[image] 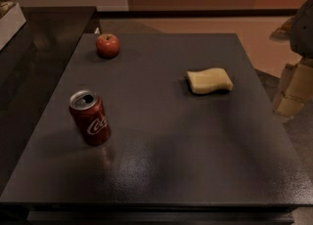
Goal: Move apple near coke can
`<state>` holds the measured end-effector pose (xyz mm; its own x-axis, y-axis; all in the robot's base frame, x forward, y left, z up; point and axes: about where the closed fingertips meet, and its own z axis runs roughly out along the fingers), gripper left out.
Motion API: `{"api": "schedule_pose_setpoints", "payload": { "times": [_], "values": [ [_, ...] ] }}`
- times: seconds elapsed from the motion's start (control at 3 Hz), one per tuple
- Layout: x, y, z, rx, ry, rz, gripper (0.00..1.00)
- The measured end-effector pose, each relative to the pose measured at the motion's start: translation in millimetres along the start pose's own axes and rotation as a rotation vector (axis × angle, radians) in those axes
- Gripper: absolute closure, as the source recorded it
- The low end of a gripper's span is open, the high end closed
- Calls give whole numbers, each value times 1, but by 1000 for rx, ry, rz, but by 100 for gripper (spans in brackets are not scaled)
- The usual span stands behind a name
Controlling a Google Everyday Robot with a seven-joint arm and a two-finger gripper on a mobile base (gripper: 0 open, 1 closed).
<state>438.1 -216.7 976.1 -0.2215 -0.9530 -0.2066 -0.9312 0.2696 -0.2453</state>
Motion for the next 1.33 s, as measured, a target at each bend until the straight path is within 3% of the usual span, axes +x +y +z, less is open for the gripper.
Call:
{"api": "schedule_pose_setpoints", "payload": {
  "times": [0.67,1.0,1.33],
  "values": [
    [-7,-6,5,11,-22,23,0],
    [-25,-22,18,23,-67,35,0],
    [-65,-52,41,23,-152,33,0]
  ]
}}
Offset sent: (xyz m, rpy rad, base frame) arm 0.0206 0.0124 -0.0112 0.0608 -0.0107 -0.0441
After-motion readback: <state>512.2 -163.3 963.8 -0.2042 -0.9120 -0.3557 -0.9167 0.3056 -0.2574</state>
